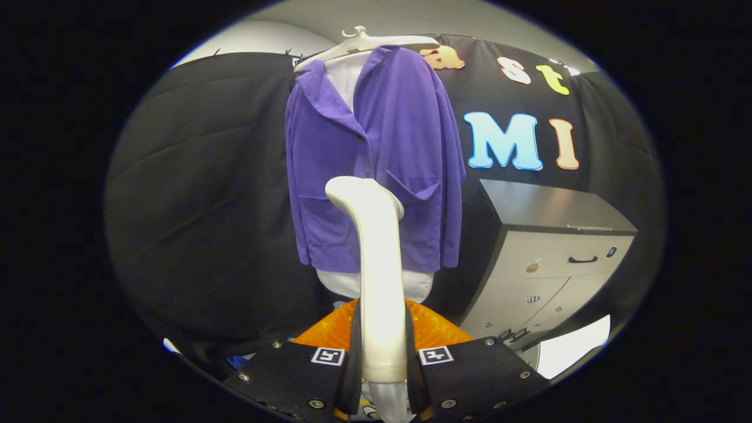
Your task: Iron the clothes twice with a garment steamer, once on the left side and once on the right side.
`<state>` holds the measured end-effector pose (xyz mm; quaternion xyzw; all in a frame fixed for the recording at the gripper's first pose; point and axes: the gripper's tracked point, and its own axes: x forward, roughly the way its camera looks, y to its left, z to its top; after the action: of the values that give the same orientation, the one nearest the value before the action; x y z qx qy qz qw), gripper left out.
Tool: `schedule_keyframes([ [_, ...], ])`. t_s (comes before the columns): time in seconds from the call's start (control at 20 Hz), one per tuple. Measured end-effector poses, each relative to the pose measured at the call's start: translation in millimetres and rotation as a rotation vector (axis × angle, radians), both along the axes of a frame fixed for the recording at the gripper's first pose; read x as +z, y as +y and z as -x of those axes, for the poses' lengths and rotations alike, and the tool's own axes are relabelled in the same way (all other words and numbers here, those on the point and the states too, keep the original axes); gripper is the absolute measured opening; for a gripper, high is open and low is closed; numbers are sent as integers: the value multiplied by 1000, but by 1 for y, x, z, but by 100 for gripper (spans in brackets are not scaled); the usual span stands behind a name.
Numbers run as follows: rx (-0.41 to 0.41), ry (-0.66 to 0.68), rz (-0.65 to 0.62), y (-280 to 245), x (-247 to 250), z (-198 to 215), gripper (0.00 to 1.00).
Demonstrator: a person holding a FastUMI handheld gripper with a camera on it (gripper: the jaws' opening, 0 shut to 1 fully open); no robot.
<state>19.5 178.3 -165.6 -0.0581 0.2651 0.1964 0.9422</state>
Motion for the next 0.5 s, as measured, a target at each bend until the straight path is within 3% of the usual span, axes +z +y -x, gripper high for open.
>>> schedule_keyframes([
  [0.5, 51, -125, -128, 73, 84, -31, 32],
])
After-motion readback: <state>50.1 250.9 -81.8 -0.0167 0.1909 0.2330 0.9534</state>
